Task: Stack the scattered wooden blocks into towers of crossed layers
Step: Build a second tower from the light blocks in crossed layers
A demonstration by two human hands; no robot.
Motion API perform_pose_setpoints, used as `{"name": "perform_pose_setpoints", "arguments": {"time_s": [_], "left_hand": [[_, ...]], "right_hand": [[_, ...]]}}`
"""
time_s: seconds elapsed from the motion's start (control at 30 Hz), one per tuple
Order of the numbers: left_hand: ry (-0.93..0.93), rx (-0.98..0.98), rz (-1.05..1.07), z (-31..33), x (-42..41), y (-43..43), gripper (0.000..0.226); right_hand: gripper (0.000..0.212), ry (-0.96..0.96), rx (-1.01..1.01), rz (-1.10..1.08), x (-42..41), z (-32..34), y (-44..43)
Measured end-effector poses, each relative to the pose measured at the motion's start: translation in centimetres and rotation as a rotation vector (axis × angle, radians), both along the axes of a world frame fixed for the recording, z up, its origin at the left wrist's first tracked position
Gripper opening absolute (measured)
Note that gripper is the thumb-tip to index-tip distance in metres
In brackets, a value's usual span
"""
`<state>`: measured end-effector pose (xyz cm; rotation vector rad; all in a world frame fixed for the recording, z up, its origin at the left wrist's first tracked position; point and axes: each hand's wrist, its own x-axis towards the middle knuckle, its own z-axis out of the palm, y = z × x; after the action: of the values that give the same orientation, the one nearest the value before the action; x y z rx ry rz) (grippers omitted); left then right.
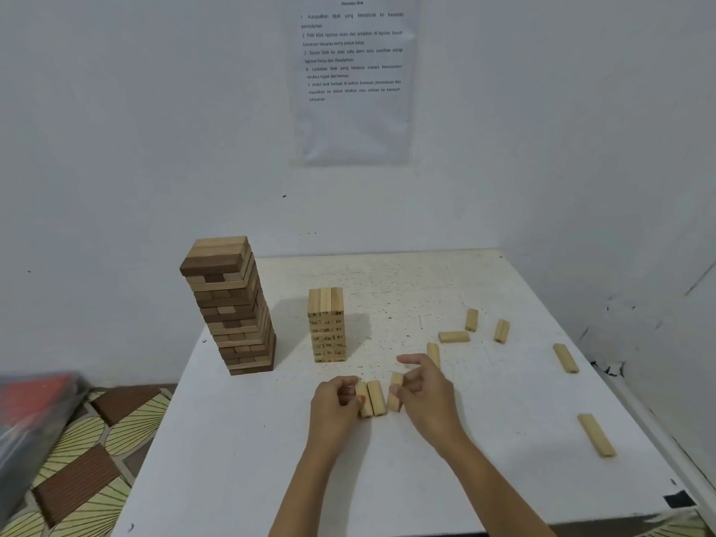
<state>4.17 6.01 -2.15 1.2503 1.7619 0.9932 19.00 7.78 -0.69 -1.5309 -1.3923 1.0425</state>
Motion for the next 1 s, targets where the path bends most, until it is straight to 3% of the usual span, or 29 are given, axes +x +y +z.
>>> {"name": "perform_pose_setpoints", "arguments": {"time_s": [0.3,0.43,0.57,0.83,0.9,1.0], "left_hand": [[-0.049,0.062,-0.096,0.3,0.0,-0.5,0.048],[-0.112,0.086,-0.075,0.0,0.0,-0.9,0.046],[-0.119,0.114,-0.017,-0.6,0.1,-0.9,0.046],[-0.065,0.206,0.018,-0.8,-0.7,-1.6,0.039],[0.025,0.222,-0.001,-1.2,-0.6,-2.0,0.039],[0.413,0.232,-0.034,-1.9,-0.8,-2.9,0.050]], "right_hand": [[0.026,-0.049,0.010,0.022,-0.6,-0.8,0.7],[0.050,-0.108,0.010,0.186,-0.5,-0.6,-0.1],[0.082,-0.364,0.105,0.437,-0.1,-1.2,-0.9],[0.076,-0.268,0.133,0.468,0.3,-1.4,-0.1],[0.074,-0.283,0.143,0.481,0.7,-1.5,0.0],[0.071,-0.365,0.167,0.478,1.1,-2.0,-0.5]]}}
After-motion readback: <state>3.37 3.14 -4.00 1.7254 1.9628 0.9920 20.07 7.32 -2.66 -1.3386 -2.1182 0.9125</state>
